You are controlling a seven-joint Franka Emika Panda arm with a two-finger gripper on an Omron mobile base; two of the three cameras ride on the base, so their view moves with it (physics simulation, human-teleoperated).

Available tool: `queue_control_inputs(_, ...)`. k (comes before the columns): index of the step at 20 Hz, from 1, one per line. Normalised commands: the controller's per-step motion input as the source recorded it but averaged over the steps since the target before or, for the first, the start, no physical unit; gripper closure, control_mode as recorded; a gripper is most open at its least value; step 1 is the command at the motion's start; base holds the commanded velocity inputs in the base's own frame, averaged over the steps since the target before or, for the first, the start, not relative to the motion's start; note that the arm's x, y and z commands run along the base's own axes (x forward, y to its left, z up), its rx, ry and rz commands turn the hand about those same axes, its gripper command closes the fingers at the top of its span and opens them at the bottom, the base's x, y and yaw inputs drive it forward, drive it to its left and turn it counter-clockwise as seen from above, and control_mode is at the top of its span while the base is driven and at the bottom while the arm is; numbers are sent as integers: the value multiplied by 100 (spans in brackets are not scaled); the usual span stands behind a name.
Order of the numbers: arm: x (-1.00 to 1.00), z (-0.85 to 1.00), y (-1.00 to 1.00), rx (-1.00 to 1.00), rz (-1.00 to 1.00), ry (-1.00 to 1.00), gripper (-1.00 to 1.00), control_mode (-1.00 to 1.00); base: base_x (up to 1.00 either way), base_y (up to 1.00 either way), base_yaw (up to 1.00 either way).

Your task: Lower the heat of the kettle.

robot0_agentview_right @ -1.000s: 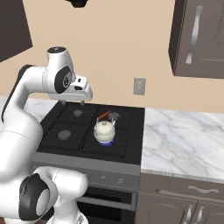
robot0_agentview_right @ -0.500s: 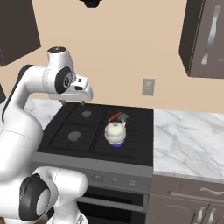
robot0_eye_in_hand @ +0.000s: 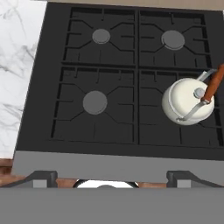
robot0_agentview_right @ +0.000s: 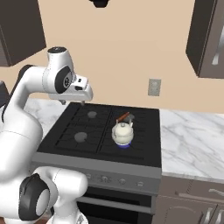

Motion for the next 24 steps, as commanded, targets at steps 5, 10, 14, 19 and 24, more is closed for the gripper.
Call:
queue_control_inputs(5, 0, 0, 0, 0, 0, 0, -100, 100, 0, 30, 0)
queue_control_inputs(10, 0, 0, 0, 0, 0, 0, -100, 100, 0, 5, 0)
queue_control_inputs(14, 0, 0, 0, 0, 0, 0, -100, 100, 0, -2, 0)
queue_control_inputs(19, -1, 0, -73, 11, 0, -5, -100, -100, 0, 0, 0)
queue_control_inputs(24, -14, -8, -98, 16, 0, -9, -100, -100, 0, 0, 0)
